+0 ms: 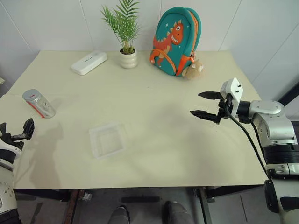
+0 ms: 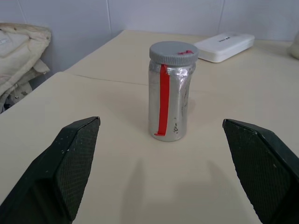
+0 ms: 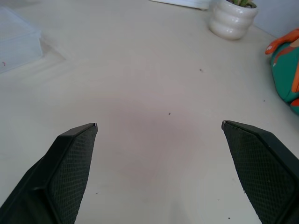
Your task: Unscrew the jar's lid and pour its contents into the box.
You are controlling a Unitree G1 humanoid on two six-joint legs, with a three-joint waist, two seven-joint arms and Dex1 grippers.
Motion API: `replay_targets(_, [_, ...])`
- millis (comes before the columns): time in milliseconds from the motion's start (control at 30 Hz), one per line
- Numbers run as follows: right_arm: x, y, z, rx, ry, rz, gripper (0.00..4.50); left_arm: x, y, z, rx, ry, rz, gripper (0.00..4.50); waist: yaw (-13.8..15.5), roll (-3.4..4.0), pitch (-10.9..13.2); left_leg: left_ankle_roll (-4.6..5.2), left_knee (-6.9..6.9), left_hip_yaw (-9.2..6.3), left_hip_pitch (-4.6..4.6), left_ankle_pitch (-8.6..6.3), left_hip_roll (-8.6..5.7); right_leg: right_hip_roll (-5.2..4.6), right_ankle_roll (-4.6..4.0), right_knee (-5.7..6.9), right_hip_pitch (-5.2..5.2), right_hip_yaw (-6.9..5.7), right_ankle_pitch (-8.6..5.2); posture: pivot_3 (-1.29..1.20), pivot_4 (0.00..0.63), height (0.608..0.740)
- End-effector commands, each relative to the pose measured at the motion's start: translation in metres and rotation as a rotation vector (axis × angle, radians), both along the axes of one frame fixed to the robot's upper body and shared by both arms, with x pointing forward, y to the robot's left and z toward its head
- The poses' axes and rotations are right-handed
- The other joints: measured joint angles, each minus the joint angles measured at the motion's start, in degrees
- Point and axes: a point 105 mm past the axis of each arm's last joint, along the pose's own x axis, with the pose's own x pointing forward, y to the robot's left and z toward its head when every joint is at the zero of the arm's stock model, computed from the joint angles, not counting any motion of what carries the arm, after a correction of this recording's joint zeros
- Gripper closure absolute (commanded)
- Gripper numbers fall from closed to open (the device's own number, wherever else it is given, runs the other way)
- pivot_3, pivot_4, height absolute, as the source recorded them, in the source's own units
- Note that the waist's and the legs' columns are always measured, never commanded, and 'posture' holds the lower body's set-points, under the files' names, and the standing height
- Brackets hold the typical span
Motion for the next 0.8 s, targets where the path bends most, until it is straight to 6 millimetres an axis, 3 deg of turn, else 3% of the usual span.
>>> replay_targets(33, [-0.002, -0.003, 0.022, 0.025, -0.094, 0.004, 0.00, -0.001, -0.003, 0.020, 0.051, -0.043, -0.009, 0.02, 0.00, 0.00, 0.00, 0.00, 0.00, 0.00, 0.00, 0.00, 0.00, 0.00, 0.00, 0.00, 0.00, 0.00, 0.00, 0.00, 0.150, 0.740])
replay_targets(433, [-0.003, 0.017, 0.025, 0.042, -0.126, 0.022, 0.00, 0.003, -0.001, 0.020, 0.029, -0.066, -0.020, 0.02, 0.03, 0.00, 0.00, 0.00, 0.00, 0.00, 0.00, 0.00, 0.00, 0.00, 0.00, 0.01, 0.00, 0.00, 0.00, 0.00, 0.150, 0.740])
replay_targets(667, [-0.012, 0.044, 0.007, 0.096, -0.115, 0.033, 0.00, 0.024, 0.013, 0.019, 0.029, -0.066, 0.005, 0.02, 0.22, -0.01, -0.01, -0.01, 0.04, -0.02, 0.01, 0.01, 0.00, 0.00, 0.01, 0.08, 0.01, -0.01, 0.01, 0.00, 0.150, 0.740])
replay_targets(800, [-0.013, 0.048, 0.005, 0.126, -0.113, 0.009, 0.00, 0.037, 0.015, 0.013, 0.011, -0.037, -0.037, 0.02, 0.25, -0.01, -0.01, 0.00, 0.05, -0.01, 0.00, 0.02, 0.00, 0.01, 0.03, 0.10, 0.00, -0.01, 0.02, 0.00, 0.150, 0.740])
